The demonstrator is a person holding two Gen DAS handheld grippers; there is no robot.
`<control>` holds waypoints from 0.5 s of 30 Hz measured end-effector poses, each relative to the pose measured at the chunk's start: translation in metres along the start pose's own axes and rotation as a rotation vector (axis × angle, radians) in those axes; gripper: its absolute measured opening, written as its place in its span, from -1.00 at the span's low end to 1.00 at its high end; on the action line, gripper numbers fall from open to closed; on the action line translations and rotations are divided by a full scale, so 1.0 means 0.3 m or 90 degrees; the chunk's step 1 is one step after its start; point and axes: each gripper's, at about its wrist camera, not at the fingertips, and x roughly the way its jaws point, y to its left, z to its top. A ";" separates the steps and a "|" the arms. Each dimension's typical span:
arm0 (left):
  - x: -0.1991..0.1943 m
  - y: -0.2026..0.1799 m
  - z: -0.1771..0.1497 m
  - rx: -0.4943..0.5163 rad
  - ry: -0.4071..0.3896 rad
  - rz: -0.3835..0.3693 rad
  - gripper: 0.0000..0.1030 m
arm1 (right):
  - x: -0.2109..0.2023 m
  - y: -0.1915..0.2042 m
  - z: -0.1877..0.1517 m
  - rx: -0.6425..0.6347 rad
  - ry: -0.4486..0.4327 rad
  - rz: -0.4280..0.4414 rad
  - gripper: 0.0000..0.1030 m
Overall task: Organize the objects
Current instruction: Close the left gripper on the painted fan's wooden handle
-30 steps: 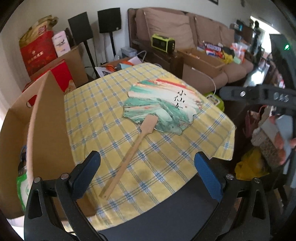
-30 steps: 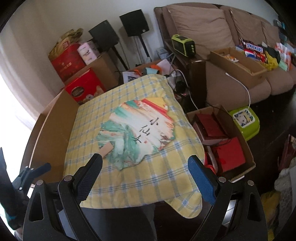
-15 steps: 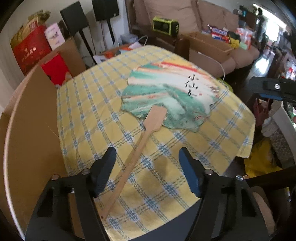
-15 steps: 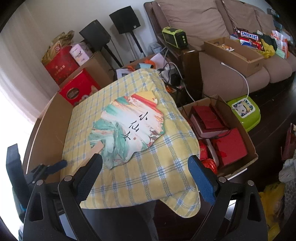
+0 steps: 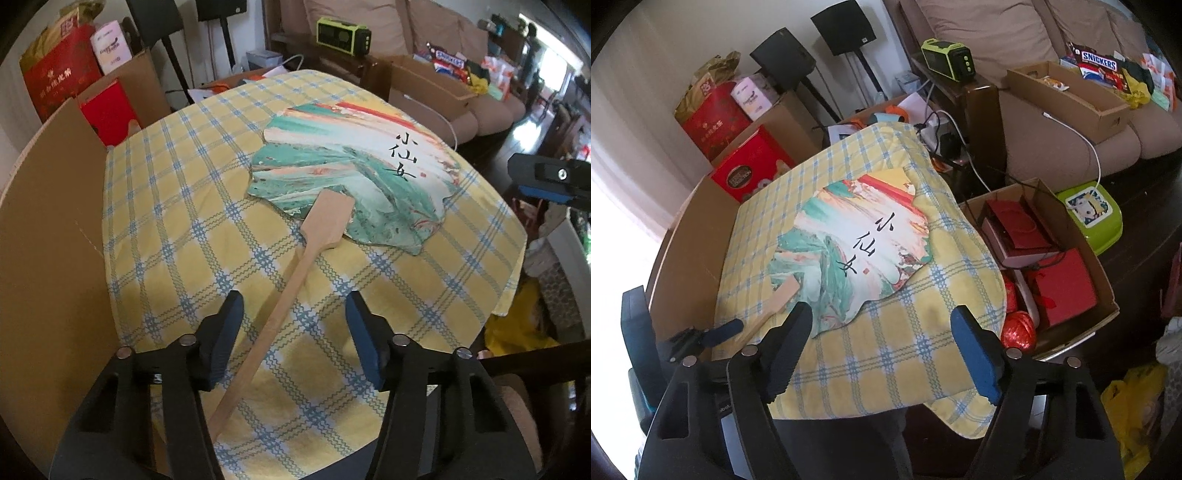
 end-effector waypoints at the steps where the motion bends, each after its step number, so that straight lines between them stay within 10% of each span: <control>1: -0.001 0.003 -0.001 -0.003 0.002 -0.012 -0.16 | 0.001 0.000 0.001 0.001 0.000 0.001 0.52; 5: -0.010 -0.007 -0.002 -0.002 0.007 -0.017 -0.74 | 0.007 -0.002 0.006 0.007 0.006 0.008 0.48; 15: -0.036 -0.001 -0.031 -0.078 0.036 -0.129 -0.82 | 0.049 -0.051 0.026 0.067 0.027 0.075 0.46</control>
